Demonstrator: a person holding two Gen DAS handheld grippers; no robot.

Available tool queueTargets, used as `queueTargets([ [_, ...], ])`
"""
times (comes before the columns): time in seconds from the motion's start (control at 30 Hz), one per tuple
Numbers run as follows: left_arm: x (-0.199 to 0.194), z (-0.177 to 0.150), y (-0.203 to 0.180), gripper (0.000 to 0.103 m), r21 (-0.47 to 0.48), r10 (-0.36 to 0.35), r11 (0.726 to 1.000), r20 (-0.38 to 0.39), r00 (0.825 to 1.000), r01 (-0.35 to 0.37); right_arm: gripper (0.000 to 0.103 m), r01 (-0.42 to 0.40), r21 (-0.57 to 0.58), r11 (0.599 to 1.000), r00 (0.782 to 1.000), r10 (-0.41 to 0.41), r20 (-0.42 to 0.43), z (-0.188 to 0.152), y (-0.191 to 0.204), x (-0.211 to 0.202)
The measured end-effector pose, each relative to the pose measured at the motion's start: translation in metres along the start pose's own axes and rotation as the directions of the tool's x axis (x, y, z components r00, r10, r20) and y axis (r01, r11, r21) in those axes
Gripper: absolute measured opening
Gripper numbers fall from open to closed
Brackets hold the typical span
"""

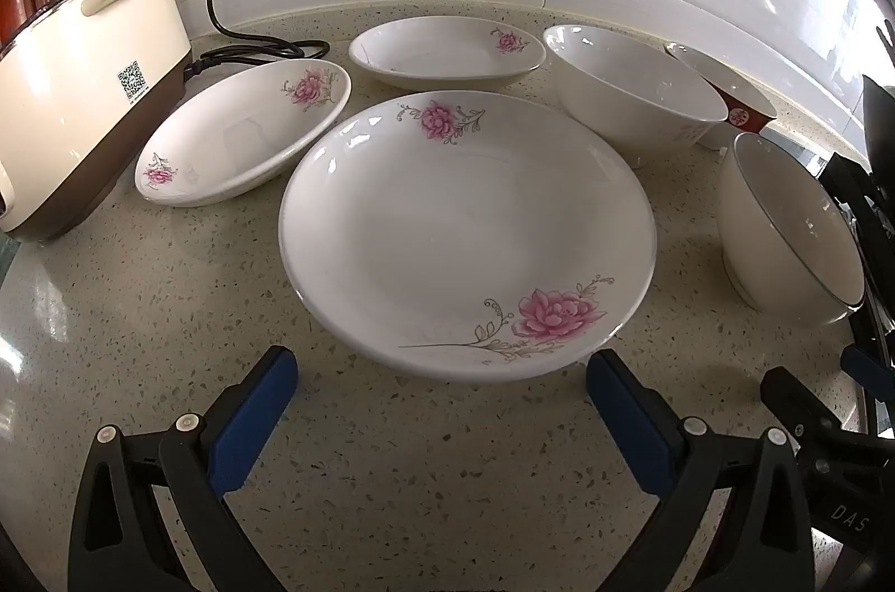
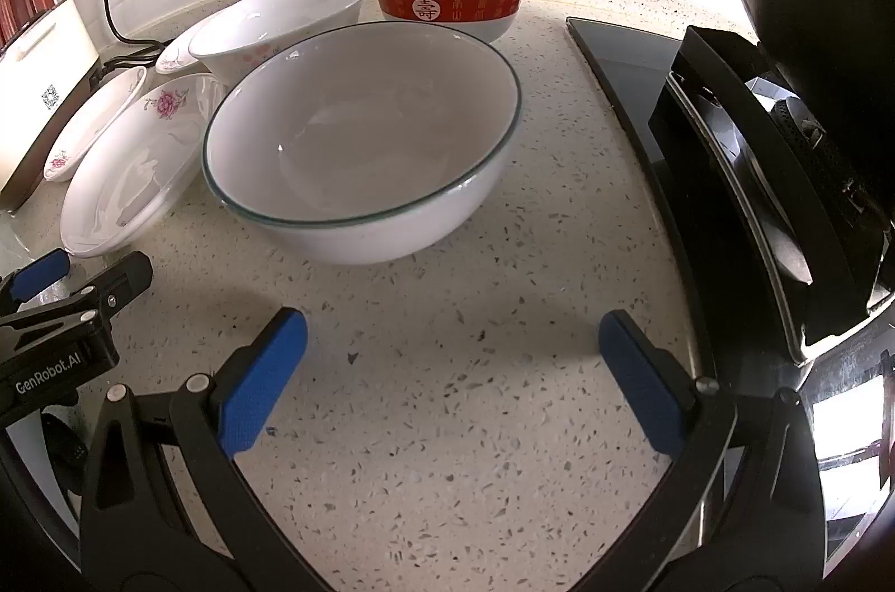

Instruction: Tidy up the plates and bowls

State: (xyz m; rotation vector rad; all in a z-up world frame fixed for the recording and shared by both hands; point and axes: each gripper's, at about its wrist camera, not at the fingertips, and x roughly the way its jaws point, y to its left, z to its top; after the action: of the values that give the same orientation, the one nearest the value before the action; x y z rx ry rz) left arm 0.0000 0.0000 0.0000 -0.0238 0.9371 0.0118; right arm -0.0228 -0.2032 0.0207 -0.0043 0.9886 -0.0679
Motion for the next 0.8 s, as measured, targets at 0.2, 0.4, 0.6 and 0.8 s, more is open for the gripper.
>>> queueTargets([
  [0.2, 0.0000, 0.0000, 0.0000, 0.103, 0.000, 0.000, 1.000, 0.000, 1.000, 0.000, 0.103, 0.000, 0.000, 1.000, 1.000, 0.000, 0.000, -0.0001, 0.0001, -0.0006],
  [0.4, 0.0000, 0.0000, 0.0000, 0.103, 0.000, 0.000, 1.000, 0.000, 1.000, 0.000, 0.103, 0.000, 0.000, 1.000, 1.000, 0.000, 0.000, -0.0002, 0.0002, -0.0013],
  [0.6, 0.0000, 0.0000, 0.0000, 0.103, 0.000, 0.000, 1.000, 0.000, 1.000, 0.000, 0.103, 0.001, -0.003, 1.000, 1.000, -0.001, -0.001, -0.0003, 0.0010, -0.0018],
  [0.8, 0.0000, 0.0000, 0.0000, 0.103, 0.000, 0.000, 1.000, 0.000, 1.000, 0.000, 0.103, -0.001, -0.001, 1.000, 1.000, 0.001, 0.000, 0.0001, -0.0001, 0.0005],
])
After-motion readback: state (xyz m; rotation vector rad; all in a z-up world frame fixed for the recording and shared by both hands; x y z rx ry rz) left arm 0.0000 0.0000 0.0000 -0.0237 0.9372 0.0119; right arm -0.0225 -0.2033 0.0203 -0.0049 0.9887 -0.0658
